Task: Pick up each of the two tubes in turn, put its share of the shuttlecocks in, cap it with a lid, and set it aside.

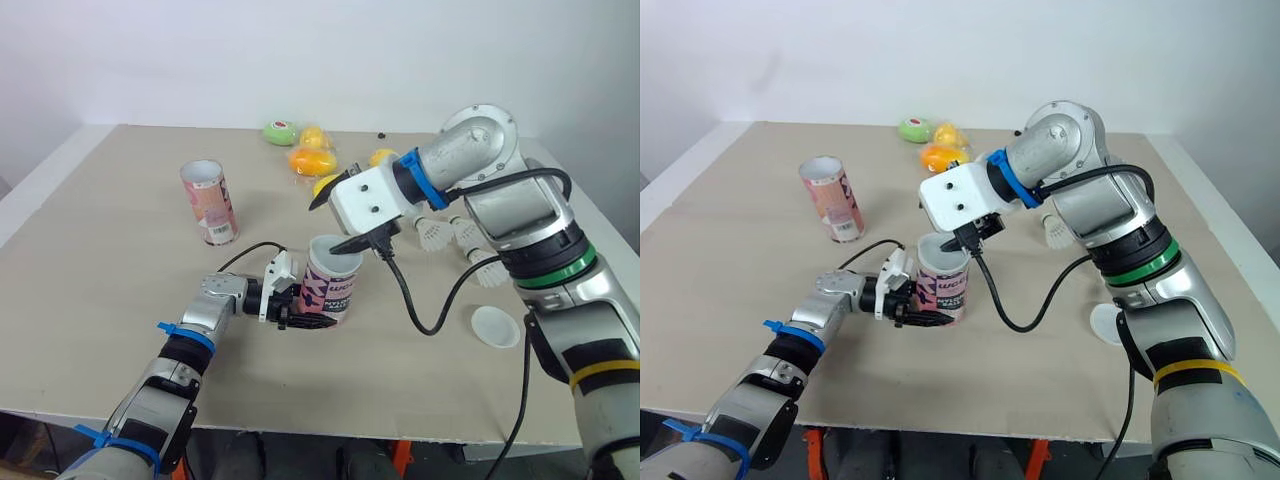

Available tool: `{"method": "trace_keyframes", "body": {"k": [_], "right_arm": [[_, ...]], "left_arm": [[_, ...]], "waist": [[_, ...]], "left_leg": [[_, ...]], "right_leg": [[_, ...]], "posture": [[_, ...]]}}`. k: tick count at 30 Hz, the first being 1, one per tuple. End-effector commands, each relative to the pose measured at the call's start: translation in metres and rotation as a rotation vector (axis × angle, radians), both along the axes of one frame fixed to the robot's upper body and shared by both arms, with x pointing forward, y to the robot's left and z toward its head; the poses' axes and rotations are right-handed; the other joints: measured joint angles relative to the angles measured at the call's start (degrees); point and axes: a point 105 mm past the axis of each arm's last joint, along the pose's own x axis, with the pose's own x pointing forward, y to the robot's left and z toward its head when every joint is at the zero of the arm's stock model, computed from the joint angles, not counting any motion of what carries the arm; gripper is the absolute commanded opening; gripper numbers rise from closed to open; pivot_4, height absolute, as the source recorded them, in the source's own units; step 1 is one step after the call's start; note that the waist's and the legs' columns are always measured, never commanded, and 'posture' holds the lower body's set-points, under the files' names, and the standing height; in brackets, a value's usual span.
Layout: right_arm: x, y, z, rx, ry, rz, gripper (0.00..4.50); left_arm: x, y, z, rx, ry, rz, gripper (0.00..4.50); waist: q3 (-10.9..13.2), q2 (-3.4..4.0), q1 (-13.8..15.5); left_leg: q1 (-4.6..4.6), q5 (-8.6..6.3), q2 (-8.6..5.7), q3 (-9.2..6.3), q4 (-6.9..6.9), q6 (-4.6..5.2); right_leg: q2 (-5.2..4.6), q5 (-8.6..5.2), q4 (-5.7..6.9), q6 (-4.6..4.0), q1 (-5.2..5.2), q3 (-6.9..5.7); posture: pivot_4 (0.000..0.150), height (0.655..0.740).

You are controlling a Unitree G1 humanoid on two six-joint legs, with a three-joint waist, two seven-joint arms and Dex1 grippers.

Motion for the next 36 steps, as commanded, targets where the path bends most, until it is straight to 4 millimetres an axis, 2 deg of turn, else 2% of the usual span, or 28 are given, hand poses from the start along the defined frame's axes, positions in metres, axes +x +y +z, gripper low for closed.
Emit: {"method": "trace_keyframes", "body": {"k": [1,4,7,9,12,15,17,19,22,24,26,28,34,36], "right_arm": [[-0.013,-0.003,-0.059,-0.160,0.220,0.028,3.64],[-0.018,0.002,-0.058,-0.131,0.274,0.040,3.64],[-0.016,0.005,-0.060,-0.121,0.287,0.035,3.64],[-0.012,0.008,-0.055,-0.090,0.280,0.024,3.64],[-0.012,0.015,-0.025,0.034,0.313,0.027,3.64],[-0.013,0.010,0.008,0.105,0.330,0.028,3.64],[-0.014,0.005,0.021,0.120,0.334,0.022,3.64],[-0.014,0.001,0.022,0.110,0.338,0.014,3.64],[-0.017,-0.001,0.021,0.101,0.357,0.022,2.82],[-0.019,-0.001,0.020,0.098,0.369,0.028,1.94],[-0.023,-0.001,0.013,0.083,0.394,0.042,0.75],[-0.025,-0.001,0.010,0.072,0.408,0.048,0.16],[-0.030,-0.002,-0.001,0.030,0.440,0.054,0.16],[-0.028,-0.004,-0.015,-0.027,0.427,0.044,0.16]], "left_arm": [[-0.006,0.001,-0.014,0.027,0.059,-0.006,2.75],[-0.006,0.001,-0.014,0.025,0.060,-0.005,2.75],[-0.006,0.001,-0.014,0.023,0.061,-0.004,2.75],[-0.006,0.001,-0.014,0.021,0.061,-0.003,2.75],[-0.007,0.001,-0.015,0.021,0.063,-0.005,2.75],[-0.007,0.001,-0.015,0.022,0.063,-0.008,2.75],[-0.007,0.001,-0.015,0.022,0.063,-0.011,2.75],[-0.007,0.000,-0.015,0.024,0.062,-0.012,2.75],[-0.006,-0.001,-0.014,0.024,0.059,-0.013,2.75],[-0.005,-0.001,-0.014,0.025,0.058,-0.013,2.75],[-0.005,-0.001,-0.014,0.026,0.056,-0.014,2.75],[-0.005,0.000,-0.014,0.028,0.055,-0.013,2.75],[-0.005,0.001,-0.014,0.030,0.054,-0.009,2.75],[-0.005,0.002,-0.014,0.030,0.053,-0.006,2.75]], "waist": [[-0.12,-0.09,-0.01],[-0.59,-0.27,-0.01],[-0.80,-0.28,0.00],[-0.88,-0.29,0.00],[-0.87,-0.29,0.00],[-0.75,-0.17,-0.01],[-0.52,-0.09,0.11],[-0.35,-0.06,0.20],[-0.29,-0.06,0.19],[-0.18,0.02,0.15],[-0.09,0.08,0.17],[0.01,0.07,0.17],[0.15,0.10,0.17],[0.16,0.10,0.15]], "left_leg": [[0.14,-0.05,0.00,0.00,-0.03,-0.03],[0.42,-0.21,0.01,0.00,-0.11,-0.15],[0.45,-0.41,0.01,0.00,-0.17,-0.13],[0.46,-0.54,0.01,-0.01,-0.17,-0.12],[0.48,-0.62,0.02,-0.02,-0.18,-0.14],[0.41,-0.62,0.02,-0.01,-0.18,-0.14],[0.33,-0.62,0.02,0.00,-0.17,-0.14],[0.25,-0.62,0.01,-0.03,-0.15,-0.14],[0.21,-0.62,-0.03,-0.01,-0.15,-0.13],[0.21,-0.62,-0.02,0.00,-0.15,-0.13],[0.18,-0.62,-0.01,-0.01,-0.15,-0.13],[0.18,-0.62,-0.02,-0.01,-0.13,-0.13],[0.17,-0.62,-0.02,0.00,-0.08,-0.13],[0.17,-0.62,-0.02,0.00,-0.08,-0.13]], "right_leg": [[0.00,-0.10,0.00,0.01,0.15,0.00],[0.00,-0.27,0.00,-0.16,0.41,-0.01],[0.01,-0.27,0.00,-0.22,0.46,0.00],[0.02,-0.33,0.00,-0.19,0.49,0.00],[0.05,-0.41,0.00,-0.20,0.51,0.00],[0.05,-0.38,0.01,-0.21,0.56,0.02],[0.05,-0.36,0.02,-0.21,0.55,0.02],[0.04,-0.37,0.01,-0.20,0.46,0.00],[-0.02,-0.39,-0.05,-0.15,0.40,0.01],[-0.01,-0.38,-0.05,-0.17,0.41,0.02],[0.00,-0.35,-0.04,-0.13,0.42,0.01],[0.00,-0.34,-0.05,-0.13,0.41,0.01],[-0.02,-0.35,-0.05,-0.13,0.34,0.01],[-0.02,-0.36,-0.05,-0.11,0.32,0.02]], "posture": [[0.150,0.6917],[0.150,0.6917],[0.150,0.6917],[0.150,0.6917],[0.150,0.6917],[0.150,0.6917],[0.150,0.6917],[0.150,0.6917],[0.150,0.6917],[0.150,0.6917],[0.150,0.6917],[0.150,0.6917],[0.150,0.6917],[0.150,0.6917]]}}
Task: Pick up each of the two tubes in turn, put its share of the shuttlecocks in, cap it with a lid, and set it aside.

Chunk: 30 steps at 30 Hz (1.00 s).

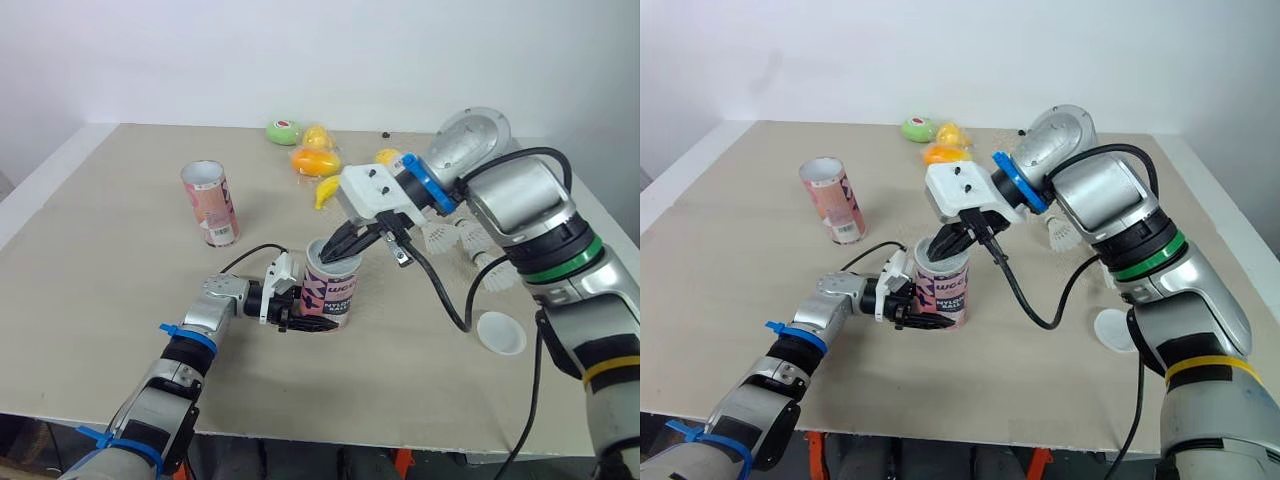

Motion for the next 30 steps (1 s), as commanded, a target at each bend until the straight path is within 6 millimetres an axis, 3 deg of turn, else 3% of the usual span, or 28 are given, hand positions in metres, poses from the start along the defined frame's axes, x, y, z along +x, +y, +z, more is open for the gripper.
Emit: {"method": "trace_keyframes", "body": {"k": [1,9,12,14,17,21,23,24,27,30], "right_arm": [[-0.006,-0.002,-0.016,-0.099,-0.013,0.052,0.16],[-0.001,-0.009,-0.060,-0.259,-0.035,0.080,0.16],[0.000,-0.012,-0.065,-0.276,-0.049,0.084,0.16],[0.002,-0.008,-0.052,-0.209,-0.045,0.069,0.16],[-0.004,0.001,-0.018,-0.042,0.011,0.052,0.16],[-0.003,-0.005,0.020,0.114,0.015,-0.012,0.16],[-0.001,-0.016,0.034,0.169,-0.006,-0.071,0.80],[-0.002,-0.024,0.040,0.207,-0.011,-0.102,1.57],[-0.012,-0.050,0.051,0.315,-0.017,-0.201,2.52],[-0.025,-0.068,0.046,0.368,-0.007,-0.273,4.10]], "left_arm": [[-0.001,0.005,-0.014,0.051,0.045,0.027,2.75],[0.000,0.005,-0.013,0.049,0.040,0.031,2.75],[0.001,0.004,-0.012,0.043,0.036,0.034,2.75],[0.000,0.003,-0.011,0.039,0.032,0.029,2.75],[-0.002,0.002,-0.012,0.040,0.018,0.024,2.75],[-0.007,0.002,-0.017,0.047,0.009,0.010,2.75],[-0.011,0.002,-0.019,0.059,-0.002,-0.012,2.75],[-0.012,0.002,-0.019,0.057,-0.004,-0.021,2.75],[-0.016,-0.001,-0.016,0.038,0.003,-0.041,2.75],[-0.015,-0.001,-0.011,0.014,0.001,-0.040,3.92]], "waist": [[0.00,0.01,0.00],[-0.05,-0.03,-0.10],[-0.13,-0.09,-0.11],[-0.22,-0.21,-0.11],[-0.21,-0.24,-0.18],[-0.03,-0.09,-0.09],[0.10,-0.03,0.09],[0.11,-0.03,0.09],[0.21,-0.17,0.66],[0.28,0.01,0.62]], "left_leg": [[0.00,0.00,0.00,0.00,0.00,0.00],[0.22,0.00,0.03,-0.01,-0.01,0.00],[0.27,0.00,0.03,0.00,-0.01,-0.01],[0.29,0.00,0.03,0.00,0.00,-0.01],[0.30,0.00,0.04,0.01,0.00,-0.01],[0.15,0.00,0.04,0.04,-0.03,0.00],[-0.11,0.00,0.02,0.02,-0.04,0.00],[-0.18,-0.01,-0.01,-0.01,-0.08,0.00],[-0.28,-0.03,-0.03,-0.12,-0.15,-0.01],[-0.31,-0.20,-0.04,-0.08,-0.15,-0.01]], "right_leg": [[0.00,0.00,0.00,0.01,0.00,0.00],[0.02,-0.27,0.00,0.14,0.09,-0.02],[0.02,-0.29,0.00,0.09,0.14,-0.01],[0.02,-0.29,0.00,0.09,0.16,-0.01],[0.01,-0.27,-0.01,0.06,0.16,-0.01],[-0.01,-0.06,-0.01,-0.29,0.08,-0.01],[-0.01,0.03,0.00,-0.07,0.04,-0.01],[-0.01,-0.02,-0.04,0.00,0.02,-0.01],[-0.02,-0.07,-0.14,0.00,0.03,-0.09],[-0.03,-0.19,-0.16,0.00,0.00,-0.03]], "posture": [[0.150,0.6917],[0.150,0.6917],[0.150,0.6917],[0.150,0.6917],[0.150,0.6917],[0.150,0.6917],[0.150,0.6917],[0.150,0.6917],[0.150,0.6917],[0.150,0.6917]]}}
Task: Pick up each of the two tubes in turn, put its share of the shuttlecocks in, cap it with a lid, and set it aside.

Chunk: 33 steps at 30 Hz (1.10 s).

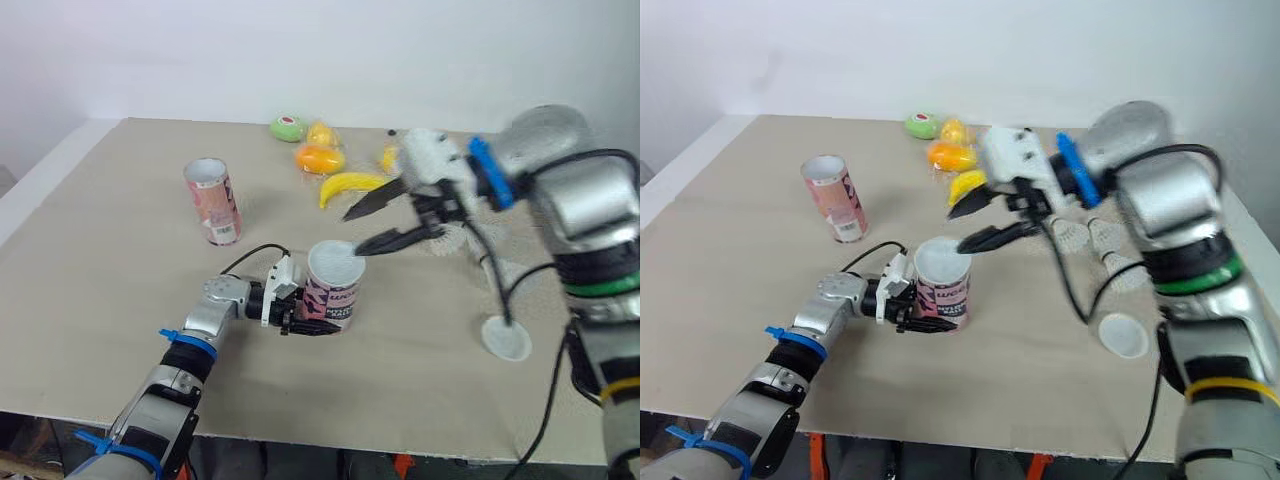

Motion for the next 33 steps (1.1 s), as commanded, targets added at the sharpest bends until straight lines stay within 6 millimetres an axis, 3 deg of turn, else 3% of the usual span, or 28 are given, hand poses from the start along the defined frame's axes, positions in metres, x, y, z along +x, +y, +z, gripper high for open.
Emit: {"method": "trace_keyframes", "body": {"k": [1,13,20,24,30,33], "right_arm": [[-0.022,-0.011,0.006,0.078,-0.042,-0.045,4.45],[-0.042,-0.022,-0.040,0.248,0.056,-0.275,4.45],[-0.048,-0.021,-0.083,0.226,0.151,-0.355,4.45],[-0.046,-0.013,-0.101,0.213,0.185,-0.366,4.45],[-0.039,0.002,-0.111,0.242,0.198,-0.341,4.45],[-0.032,0.008,-0.114,0.268,0.195,-0.337,4.45]], "left_arm": [[-0.007,0.001,-0.012,0.020,0.068,-0.015,4.35],[-0.010,0.017,0.001,0.036,0.059,-0.047,4.35],[-0.003,0.056,-0.002,0.141,-0.013,0.018,4.35],[0.005,0.079,0.011,0.141,-0.055,0.080,4.35],[-0.009,0.077,0.058,-0.045,-0.046,0.053,4.35],[-0.017,0.074,0.071,-0.088,-0.045,0.034,4.35]], "waist": [[0.02,0.07,-0.03],[0.32,-0.11,-0.90],[0.46,-0.20,-1.13],[0.59,-0.35,-1.15],[0.82,-0.57,-1.06],[0.84,-0.59,-0.89]], "left_leg": [[0.01,-0.01,0.00,-0.02,-0.06,0.01],[0.01,-0.02,0.00,-0.15,-0.13,0.01],[0.03,-0.02,0.05,-0.22,-0.13,0.02],[0.06,0.00,0.10,-0.25,-0.08,0.02],[-0.12,0.00,0.09,-0.24,0.00,0.02],[-0.37,0.00,0.09,-0.40,0.10,0.01]], "right_leg": [[0.01,-0.05,0.00,-0.02,0.00,-0.01],[0.06,-0.19,0.00,0.10,0.05,-0.06],[0.15,-0.19,0.02,0.08,0.05,-0.06],[0.19,-0.23,0.03,0.24,0.06,-0.07],[0.13,-0.18,0.02,0.21,0.01,-0.09],[0.14,-0.12,0.02,0.10,-0.10,-0.24]], "posture": [[0.150,0.6917],[0.150,0.6917],[0.150,0.6917],[0.150,0.6917],[0.150,0.6917],[0.150,0.6917]]}}
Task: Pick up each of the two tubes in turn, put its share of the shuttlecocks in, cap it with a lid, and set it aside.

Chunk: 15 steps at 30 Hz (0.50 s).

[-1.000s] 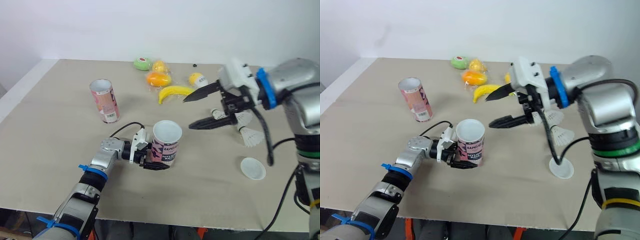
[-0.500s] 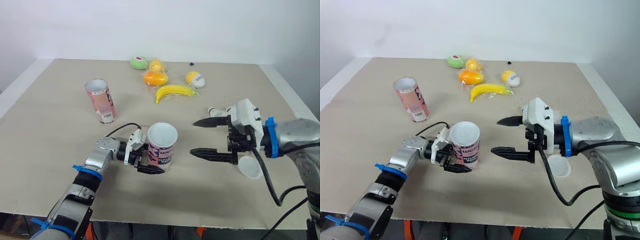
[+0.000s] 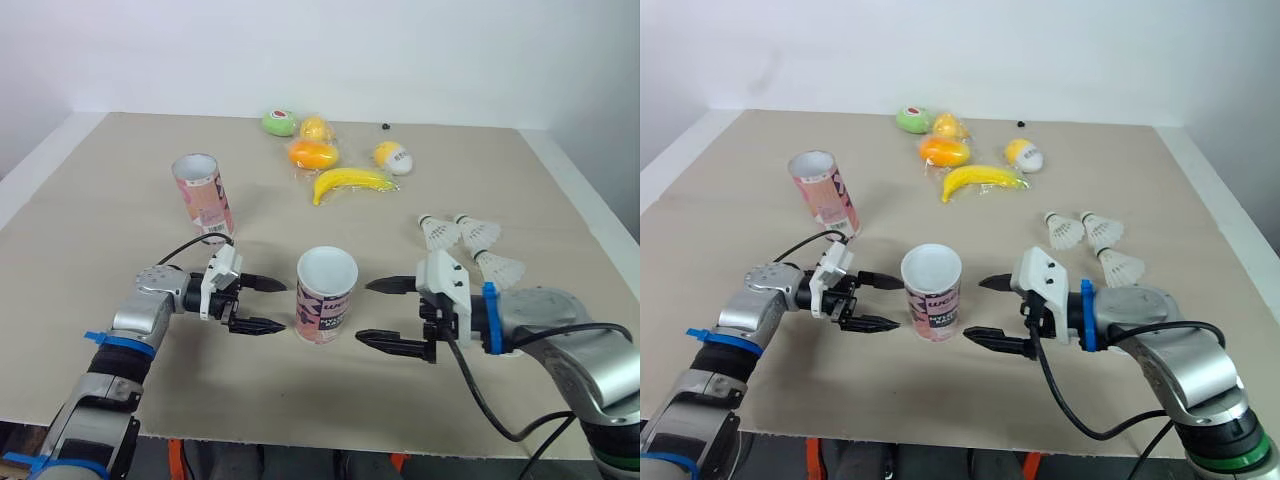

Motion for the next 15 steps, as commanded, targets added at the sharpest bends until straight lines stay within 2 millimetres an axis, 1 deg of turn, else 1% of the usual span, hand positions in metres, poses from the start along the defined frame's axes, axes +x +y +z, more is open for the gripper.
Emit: {"method": "trace_keyframes", "body": {"k": [1,5,9,10,12,15], "right_arm": [[0.007,0.006,0.004,0.032,-0.047,0.006,4.45],[0.008,0.016,0.001,0.063,-0.049,0.033,4.45],[0.009,0.024,0.004,0.105,-0.055,0.056,4.45],[0.009,0.025,0.005,0.114,-0.056,0.063,4.45],[0.009,0.030,0.007,0.134,-0.057,0.085,4.45],[0.010,0.035,0.006,0.140,-0.056,0.110,4.45]], "left_arm": [[-0.010,0.000,0.024,-0.060,-0.042,-0.024,4.35],[-0.016,-0.002,0.026,-0.057,-0.044,-0.037,4.35],[-0.019,0.000,0.024,-0.032,-0.037,-0.040,4.35],[-0.019,0.003,0.024,-0.023,-0.034,-0.037,4.35],[-0.017,0.014,0.023,0.013,-0.043,-0.018,4.35],[-0.014,0.026,0.026,0.045,-0.059,0.010,4.35]], "waist": [[0.01,0.00,0.03],[0.04,0.01,0.05],[0.06,0.00,0.04],[0.06,0.00,0.04],[0.08,-0.03,0.02],[0.10,0.00,0.00]], "left_leg": [[0.00,0.00,0.00,-0.03,0.00,0.00],[0.00,0.00,-0.01,-0.10,0.05,0.00],[0.00,0.00,0.01,-0.14,0.08,0.00],[0.00,0.00,0.01,-0.15,0.10,0.00],[0.00,0.00,0.00,-0.15,0.11,0.00],[0.00,0.00,0.03,-0.16,0.10,0.00]], "right_leg": [[0.00,0.00,0.00,-0.01,0.01,-0.02],[0.01,-0.01,0.01,-0.01,0.04,-0.08],[0.04,0.00,0.02,0.00,0.04,-0.10],[0.03,0.00,0.03,0.00,0.05,-0.11],[0.03,0.00,0.03,0.00,0.05,-0.12],[0.07,0.00,0.03,-0.01,0.04,-0.12]], "posture": [[0.150,0.6917],[0.150,0.6917],[0.150,0.6917],[0.150,0.6917],[0.150,0.6917],[0.150,0.6917]]}}
